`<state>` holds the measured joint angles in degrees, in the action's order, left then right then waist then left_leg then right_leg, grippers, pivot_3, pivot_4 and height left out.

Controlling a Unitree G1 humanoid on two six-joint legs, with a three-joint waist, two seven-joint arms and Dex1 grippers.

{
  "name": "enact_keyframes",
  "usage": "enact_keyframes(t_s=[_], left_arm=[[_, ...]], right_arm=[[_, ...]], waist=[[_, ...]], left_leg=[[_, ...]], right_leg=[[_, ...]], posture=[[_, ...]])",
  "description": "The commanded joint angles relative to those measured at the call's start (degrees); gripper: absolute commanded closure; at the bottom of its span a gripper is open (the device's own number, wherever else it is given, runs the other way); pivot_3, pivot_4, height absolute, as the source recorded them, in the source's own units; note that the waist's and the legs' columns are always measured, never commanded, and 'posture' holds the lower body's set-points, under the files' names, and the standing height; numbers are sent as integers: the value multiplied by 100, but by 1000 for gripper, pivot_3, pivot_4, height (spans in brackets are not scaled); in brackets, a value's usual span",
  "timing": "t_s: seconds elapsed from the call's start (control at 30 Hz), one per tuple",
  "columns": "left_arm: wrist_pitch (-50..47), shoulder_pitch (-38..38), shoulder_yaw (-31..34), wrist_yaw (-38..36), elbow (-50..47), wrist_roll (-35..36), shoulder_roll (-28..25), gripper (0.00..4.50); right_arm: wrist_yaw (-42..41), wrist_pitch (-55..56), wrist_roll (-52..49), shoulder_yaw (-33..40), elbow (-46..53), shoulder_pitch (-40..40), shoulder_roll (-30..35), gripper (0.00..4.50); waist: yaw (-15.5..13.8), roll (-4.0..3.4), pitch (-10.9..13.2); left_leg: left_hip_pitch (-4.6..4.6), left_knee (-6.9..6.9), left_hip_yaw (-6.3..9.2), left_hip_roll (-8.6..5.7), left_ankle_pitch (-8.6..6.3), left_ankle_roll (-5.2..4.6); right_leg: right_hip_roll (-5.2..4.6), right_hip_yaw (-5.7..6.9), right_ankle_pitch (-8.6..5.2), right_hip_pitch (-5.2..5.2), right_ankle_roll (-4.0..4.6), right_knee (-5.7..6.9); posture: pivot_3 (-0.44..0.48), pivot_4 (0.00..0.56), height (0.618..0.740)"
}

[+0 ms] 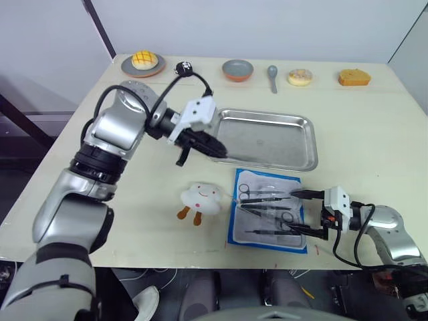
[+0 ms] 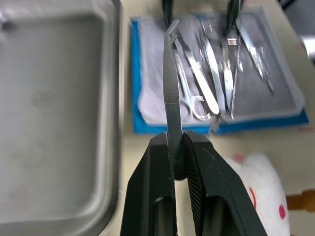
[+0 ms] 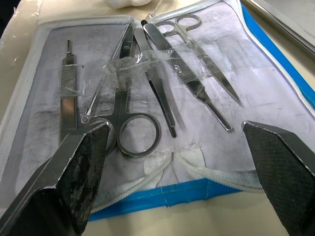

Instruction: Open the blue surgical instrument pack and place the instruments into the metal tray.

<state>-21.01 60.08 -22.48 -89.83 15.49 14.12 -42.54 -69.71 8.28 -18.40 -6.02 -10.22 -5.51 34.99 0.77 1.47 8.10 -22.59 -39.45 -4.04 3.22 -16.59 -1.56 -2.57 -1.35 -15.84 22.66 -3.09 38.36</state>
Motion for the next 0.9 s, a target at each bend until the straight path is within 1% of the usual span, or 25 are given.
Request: enact_keyframes(t_s=[0.03, 0.13, 0.17, 0.27, 0.33, 0.4, 0.43, 0.53, 0.57, 0.63, 0.7, 0.73, 0.8, 0.9], left_arm=[[-246, 140, 688, 634, 239, 320, 548, 4476], [-711, 101, 1352, 1476, 301, 738, 1124, 4476], [-829, 103, 1563, 2035, 381, 701, 1328, 4476], [-1016, 69, 1870, 3158, 421, 450, 1673, 4476], [-1016, 2, 1941, 3867, 380, 210, 1820, 4476], [-1312, -41, 1973, 4613, 322, -23, 1949, 4476], [-1445, -77, 1905, 4848, 254, -162, 1960, 4476], [-1913, -205, 1873, 5235, -16, -212, 2071, 4476], [-2201, -225, 1962, 5482, -92, -164, 2203, 4476], [-2353, -356, 1872, 5856, -281, -343, 2330, 4476], [-2690, -433, 2139, 6271, -387, -191, 2651, 4476], [-2858, -475, 2129, 6497, -435, -282, 2724, 4476], [-2835, -643, 2078, 6717, -555, -403, 2833, 4476], [-3181, -862, 2349, 7360, -723, -389, 3208, 4476]], right_arm=[[55, -191, 471, -357, -452, 182, -31, 0], [57, -164, 460, -346, -454, 194, -56, 0], [51, -149, 462, -346, -447, 208, -55, 0], [45, -132, 461, -342, -435, 232, -48, 0], [49, -124, 460, -343, -422, 253, -45, 0], [47, -110, 458, -338, -421, 267, -35, 0], [45, -109, 457, -336, -416, 272, -29, 0], [41, -108, 445, -322, -397, 295, -10, 0], [39, -107, 444, -319, -393, 304, -3, 0], [40, -108, 443, -315, -383, 316, 6, 0], [42, -107, 443, -310, -378, 319, 9, 0], [46, -108, 442, -308, -377, 319, 7, 0], [54, -108, 444, -309, -372, 326, 5, 0], [67, -96, 441, -308, -347, 366, 7, 0]], waist=[[11, 2, -1], [11, 3, -1], [7, 8, -4], [16, 10, -6], [16, 10, -6], [9, 11, -7], [9, 12, -7], [7, 12, -7], [3, 12, -7], [-10, 17, -10], [-10, 18, -11], [-10, 19, -11], [-2, 17, -12], [-7, 18, -12]], left_leg=[[0, 0, 0, 0, 0, 0], [1, 0, 1, 1, 1, 2], [0, 0, 4, 1, 1, 2], [1, 0, 5, 1, 1, 2], [1, 0, 7, 0, 7, 13], [1, 1, 6, 0, 12, 21], [1, 1, 6, 0, 12, 21], [1, 2, 6, 0, 12, 22], [0, 2, 6, 0, 13, 22], [0, 2, 6, 0, 13, 23], [1, 2, 5, -1, 13, 23], [0, 2, 7, -1, 13, 24], [1, 2, 6, -1, 13, 24], [3, 3, 5, -1, 13, 25]], right_leg=[[0, 0, 0, 0, 0, 0], [0, -1, 0, 1, 0, 2], [0, 1, 0, 0, 0, 2], [-1, -1, 0, -1, 0, 1], [-1, 0, 0, 0, 0, 3], [-1, -1, 1, 0, 0, 3], [-1, -1, 1, 0, 0, 3], [-1, -1, 1, 0, 0, 3], [-1, 0, 1, 0, 0, 3], [-1, 0, 1, 0, 0, 3], [-3, -1, 1, -1, 0, 2], [-3, 0, 1, -1, 0, 2], [-3, -1, 1, -1, 0, 2], [-3, -3, 1, -1, 0, 3]], posture=[[0, 150, 732], [0, 150, 732], [0, 150, 732], [0, 150, 732], [0, 150, 732], [0, 150, 732], [0, 150, 732], [0, 150, 732], [0, 150, 732], [0, 150, 732], [0, 150, 732], [0, 150, 732], [0, 150, 732], [0, 150, 732]])
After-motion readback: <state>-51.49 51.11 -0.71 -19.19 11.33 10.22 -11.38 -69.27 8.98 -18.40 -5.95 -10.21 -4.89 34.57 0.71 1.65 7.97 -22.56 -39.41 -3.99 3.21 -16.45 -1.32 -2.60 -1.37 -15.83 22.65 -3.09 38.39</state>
